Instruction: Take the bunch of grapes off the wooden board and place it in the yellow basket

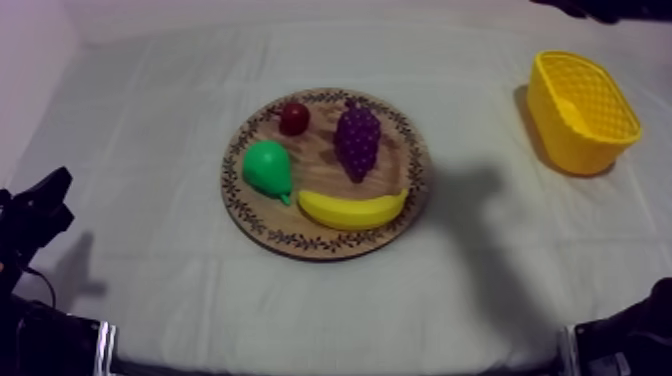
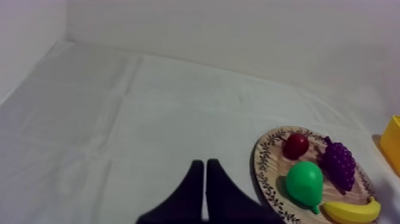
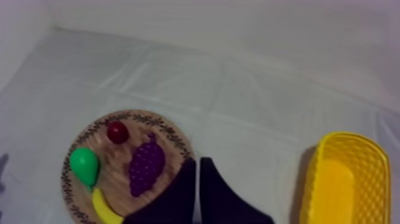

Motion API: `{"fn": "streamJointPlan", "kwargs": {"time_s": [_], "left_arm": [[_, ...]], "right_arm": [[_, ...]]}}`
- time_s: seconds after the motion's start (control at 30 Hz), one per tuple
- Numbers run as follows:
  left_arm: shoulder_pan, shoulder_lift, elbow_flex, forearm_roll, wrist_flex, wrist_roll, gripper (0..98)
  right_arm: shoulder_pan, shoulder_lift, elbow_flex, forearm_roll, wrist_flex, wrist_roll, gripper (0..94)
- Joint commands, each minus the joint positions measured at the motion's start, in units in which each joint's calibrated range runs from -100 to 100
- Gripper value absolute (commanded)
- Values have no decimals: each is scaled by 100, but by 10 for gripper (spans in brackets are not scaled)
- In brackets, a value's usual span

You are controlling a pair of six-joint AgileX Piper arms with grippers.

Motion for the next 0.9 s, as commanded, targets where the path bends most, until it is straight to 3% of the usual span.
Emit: {"fn": "streamJointPlan", "kwargs": {"time_s": [0.0, 0.33, 0.87], "left_arm": [[-2, 0, -2, 1, 0, 1, 1], [-2, 0, -2, 1, 0, 1, 1], [-2, 0, -2, 1, 0, 1, 1]], "right_arm": [[-158, 547, -876, -9, 333, -58, 2], [-607, 2121, -2551, 218, 1361, -558, 2], [-879, 4477, -5038, 222, 3306, -921, 2]]}}
